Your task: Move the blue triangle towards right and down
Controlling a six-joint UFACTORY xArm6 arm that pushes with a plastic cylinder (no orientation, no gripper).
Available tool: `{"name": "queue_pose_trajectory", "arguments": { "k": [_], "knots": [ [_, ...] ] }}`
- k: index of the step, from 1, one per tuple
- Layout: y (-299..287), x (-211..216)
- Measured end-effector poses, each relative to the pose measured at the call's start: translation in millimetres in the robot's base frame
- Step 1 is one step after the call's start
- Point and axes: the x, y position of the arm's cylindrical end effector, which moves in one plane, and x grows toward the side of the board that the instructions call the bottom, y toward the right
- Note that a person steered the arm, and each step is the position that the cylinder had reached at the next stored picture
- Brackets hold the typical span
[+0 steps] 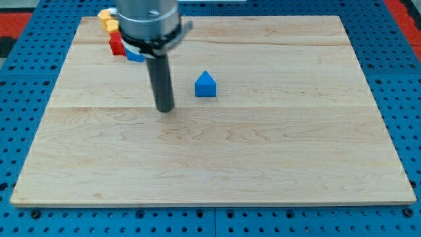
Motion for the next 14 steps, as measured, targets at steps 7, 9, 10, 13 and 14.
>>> {"name": "queue_pose_trajectory", "arguments": {
  "k": [7,9,10,13,14],
  "knots": [
    [89.1,-37.5],
    [144.0,-40.6],
    [178.0,-25.1],
    [246.1,32.6],
    [272.7,26.6]
  ]
}}
